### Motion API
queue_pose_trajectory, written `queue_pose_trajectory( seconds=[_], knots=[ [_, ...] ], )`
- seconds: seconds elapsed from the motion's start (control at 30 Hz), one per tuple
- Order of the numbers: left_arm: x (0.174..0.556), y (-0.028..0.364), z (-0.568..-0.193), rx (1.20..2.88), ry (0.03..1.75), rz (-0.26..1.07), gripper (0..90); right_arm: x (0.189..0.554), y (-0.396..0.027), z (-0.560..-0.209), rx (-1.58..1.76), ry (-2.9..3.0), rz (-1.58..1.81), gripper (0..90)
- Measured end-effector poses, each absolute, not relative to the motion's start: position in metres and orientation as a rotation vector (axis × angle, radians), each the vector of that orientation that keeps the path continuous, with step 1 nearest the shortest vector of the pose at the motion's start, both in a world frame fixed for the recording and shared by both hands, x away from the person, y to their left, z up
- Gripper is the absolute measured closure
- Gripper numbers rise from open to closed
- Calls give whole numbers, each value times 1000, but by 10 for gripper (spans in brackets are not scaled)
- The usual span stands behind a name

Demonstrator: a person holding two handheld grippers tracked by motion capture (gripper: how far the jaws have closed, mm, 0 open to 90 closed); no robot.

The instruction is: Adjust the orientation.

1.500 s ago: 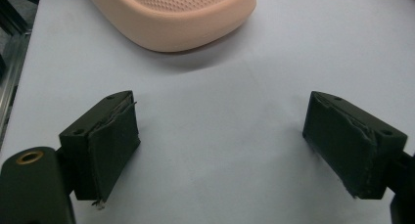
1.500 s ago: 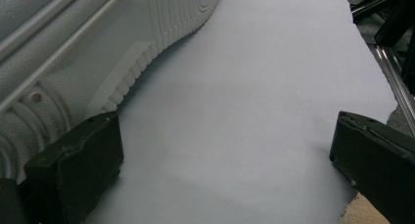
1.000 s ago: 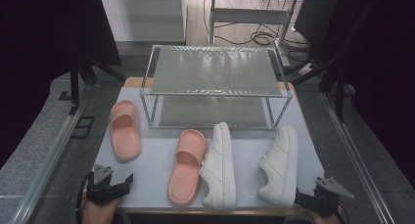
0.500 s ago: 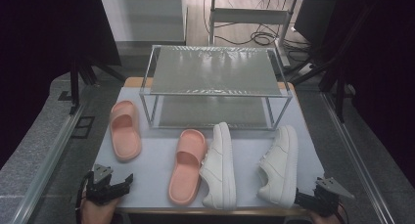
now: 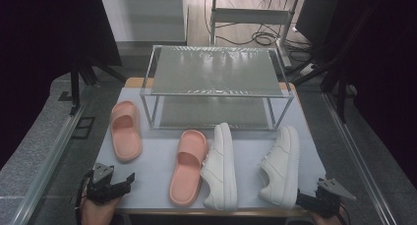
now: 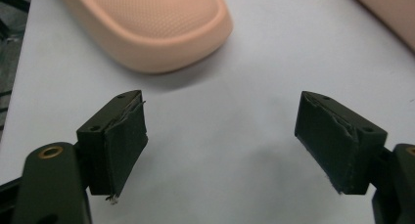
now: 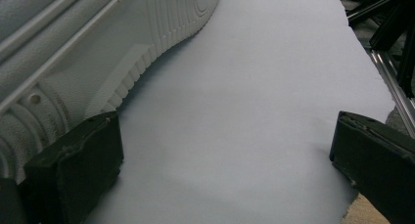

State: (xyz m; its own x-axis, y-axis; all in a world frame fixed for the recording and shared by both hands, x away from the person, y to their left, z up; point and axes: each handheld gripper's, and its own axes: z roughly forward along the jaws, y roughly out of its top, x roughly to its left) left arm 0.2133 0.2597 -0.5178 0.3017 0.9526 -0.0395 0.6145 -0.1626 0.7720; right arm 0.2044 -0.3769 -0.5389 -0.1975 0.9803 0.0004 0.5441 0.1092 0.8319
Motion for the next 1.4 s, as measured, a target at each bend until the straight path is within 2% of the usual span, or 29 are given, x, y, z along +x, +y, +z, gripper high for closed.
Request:
queue_pose_trajectory(
  seconds=[0.9, 1.4],
  knots=[
    [257, 250, -492, 1890, 1330, 564, 216, 204, -376, -540, 1482, 1796, 976, 0],
    [301, 247, -486, 1904, 1338, 566, 328, 204, -377, -540, 1479, 1798, 978, 0]
  ],
)
